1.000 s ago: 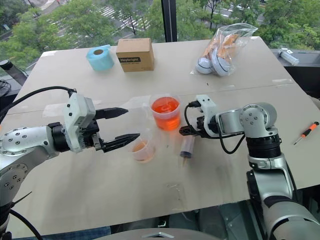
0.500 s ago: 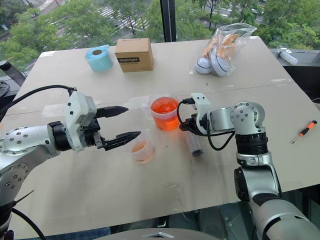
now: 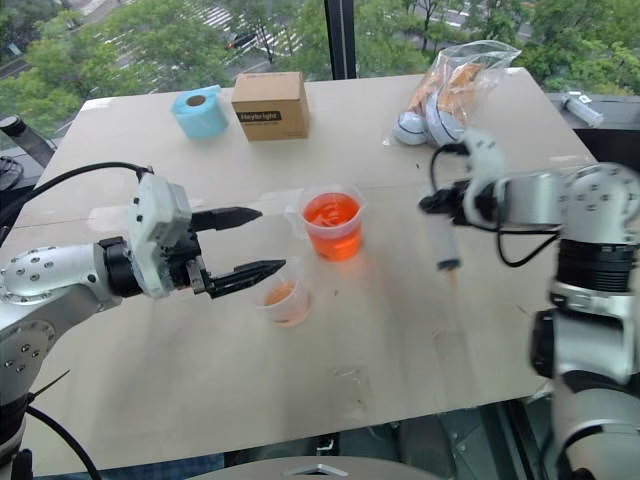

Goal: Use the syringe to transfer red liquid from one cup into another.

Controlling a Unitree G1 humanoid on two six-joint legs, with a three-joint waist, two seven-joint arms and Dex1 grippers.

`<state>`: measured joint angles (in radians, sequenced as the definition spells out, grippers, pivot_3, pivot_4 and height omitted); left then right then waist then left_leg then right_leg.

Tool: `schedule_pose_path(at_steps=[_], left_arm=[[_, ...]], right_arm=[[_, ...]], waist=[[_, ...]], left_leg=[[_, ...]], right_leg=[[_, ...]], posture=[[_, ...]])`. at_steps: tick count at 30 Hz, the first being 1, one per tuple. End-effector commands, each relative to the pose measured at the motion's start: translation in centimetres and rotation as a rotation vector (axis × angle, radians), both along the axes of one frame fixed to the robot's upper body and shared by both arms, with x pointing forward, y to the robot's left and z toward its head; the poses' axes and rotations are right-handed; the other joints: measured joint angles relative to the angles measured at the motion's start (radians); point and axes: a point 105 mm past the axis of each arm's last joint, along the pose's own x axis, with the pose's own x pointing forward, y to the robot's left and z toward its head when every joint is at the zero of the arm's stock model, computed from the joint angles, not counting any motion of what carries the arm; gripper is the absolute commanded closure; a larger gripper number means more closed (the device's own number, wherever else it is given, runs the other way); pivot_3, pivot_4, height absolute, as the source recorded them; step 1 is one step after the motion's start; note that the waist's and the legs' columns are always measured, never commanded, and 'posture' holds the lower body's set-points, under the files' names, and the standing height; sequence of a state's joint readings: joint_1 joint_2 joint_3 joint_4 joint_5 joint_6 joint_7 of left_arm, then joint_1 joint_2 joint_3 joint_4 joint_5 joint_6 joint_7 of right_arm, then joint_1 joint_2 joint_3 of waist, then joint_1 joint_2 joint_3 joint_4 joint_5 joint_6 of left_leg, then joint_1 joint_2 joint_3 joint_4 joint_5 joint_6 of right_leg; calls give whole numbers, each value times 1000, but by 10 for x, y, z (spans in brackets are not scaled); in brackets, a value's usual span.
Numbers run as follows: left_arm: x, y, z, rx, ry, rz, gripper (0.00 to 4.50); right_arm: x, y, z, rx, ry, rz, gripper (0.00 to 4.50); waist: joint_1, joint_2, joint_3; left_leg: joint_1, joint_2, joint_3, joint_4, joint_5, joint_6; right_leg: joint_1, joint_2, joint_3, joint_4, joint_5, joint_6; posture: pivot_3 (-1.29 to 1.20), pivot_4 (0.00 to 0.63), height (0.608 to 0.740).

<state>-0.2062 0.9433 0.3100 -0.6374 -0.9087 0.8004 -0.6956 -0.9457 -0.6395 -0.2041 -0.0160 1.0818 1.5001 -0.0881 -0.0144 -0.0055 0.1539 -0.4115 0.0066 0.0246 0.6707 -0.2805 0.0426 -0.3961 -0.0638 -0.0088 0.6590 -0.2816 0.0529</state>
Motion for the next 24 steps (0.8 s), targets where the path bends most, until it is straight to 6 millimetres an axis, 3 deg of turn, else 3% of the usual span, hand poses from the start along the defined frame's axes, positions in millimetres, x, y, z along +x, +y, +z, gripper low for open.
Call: schedule_pose_path(at_steps=[1,7,13,19,24], left_arm=[[-1,11,36,-96,-85,-19,0],[15,29,89,-240,-162,-44,0],[19,22,132,-313,-210,-153,0],[17,9,137,-268,-211,-228,0],[24,-6,123,-236,-180,-251,0]], right_arm=[[-18,38,54,51,-334,240,2884],[-44,90,80,84,-700,540,2884],[-38,131,82,62,-864,630,2884],[-43,160,81,120,-944,634,2884],[-40,173,70,125,-992,571,2884]], waist=[[-13,-3,-1],[-21,-4,0],[-22,-8,1],[-28,-8,1],[-26,-8,1]], left_leg=[[-1,1,0,0,0,0],[-2,2,-1,1,0,0],[-3,0,-2,5,0,0],[-3,0,-4,4,1,-3],[-3,0,-4,4,2,-4]], right_leg=[[-1,2,1,0,0,0],[-2,2,0,2,0,0],[-2,1,-1,3,0,0],[-2,1,-2,4,0,1],[-2,1,-3,4,0,1]], posture=[[0,150,740],[0,150,740],[0,150,740],[0,150,740],[0,150,740]])
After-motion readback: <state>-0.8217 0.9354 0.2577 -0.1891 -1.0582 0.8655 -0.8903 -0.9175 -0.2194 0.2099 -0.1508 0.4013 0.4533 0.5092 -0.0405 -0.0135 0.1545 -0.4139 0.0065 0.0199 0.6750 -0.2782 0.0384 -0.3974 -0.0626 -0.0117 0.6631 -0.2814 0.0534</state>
